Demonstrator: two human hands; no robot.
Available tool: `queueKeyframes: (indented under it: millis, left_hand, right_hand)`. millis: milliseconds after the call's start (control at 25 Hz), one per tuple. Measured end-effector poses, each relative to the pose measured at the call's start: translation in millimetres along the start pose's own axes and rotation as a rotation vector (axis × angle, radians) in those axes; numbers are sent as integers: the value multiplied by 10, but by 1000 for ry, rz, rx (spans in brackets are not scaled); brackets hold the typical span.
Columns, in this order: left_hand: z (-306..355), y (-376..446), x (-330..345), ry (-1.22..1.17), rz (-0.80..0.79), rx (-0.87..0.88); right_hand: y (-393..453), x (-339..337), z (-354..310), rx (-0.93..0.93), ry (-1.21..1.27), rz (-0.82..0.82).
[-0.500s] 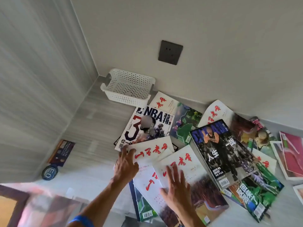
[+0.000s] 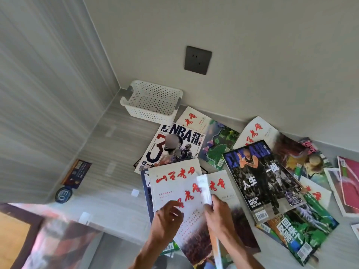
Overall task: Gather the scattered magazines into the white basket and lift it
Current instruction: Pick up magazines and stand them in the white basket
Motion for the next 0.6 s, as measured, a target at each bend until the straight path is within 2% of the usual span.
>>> queueKeyframes:
  millis: [40,80,120,160,240,280,320,400,480,520,560,600]
  left_hand:
    - [117,14,101,-175,-182,35]
    - [245,17,184,-247,-340,65]
    - [373,29,213,-241,-404,88]
    - [476,77,162,-189,-339,102]
    - [680,205,-110,-185,-66,133]
    - [739,268,-281,-289,18,135]
    - [759,333,-446,-422,54,135]
    - [797,487,-741,-687,-40,175]
    - [870,622,-962,-780,-210,195]
    - [900,734,-1055,-735,-252,168]
    - [939,889,-1141,-631,-247,132]
    - [1013,1071,-1232,-506,-216,110]
  right_hand:
    - [41,-146,-40,0,199,32]
    - [58,-247,-114,-35,354,74]
    - [69,-318,-207,-70,528,91]
    - [93,-339,-312,-80,732,46]
    - [140,-280,-488,-70,1044,-128]
    - [171,-284,-531,-80,1082,-146]
    - [211,-333,-508,-71,1009,-86]
    - [314,-454,-326,-8,894,42]
    - [409,-465,-192,87,1071,-71]
    - [447,-448,-193,84,1169,-178]
    - [499,-438,-192,69,1230,-216]
    - [536,-458,-205,64,1235,-184]
Point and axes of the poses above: each hand's wrist, its own y-axis towards the middle knuckle, its own x-axis out of the palm, z = x × y, the point moved 5 cm from there along y, towards the middle knuckle, and after that the axes turned 8 degrees about -z, right-handed, at the moved point
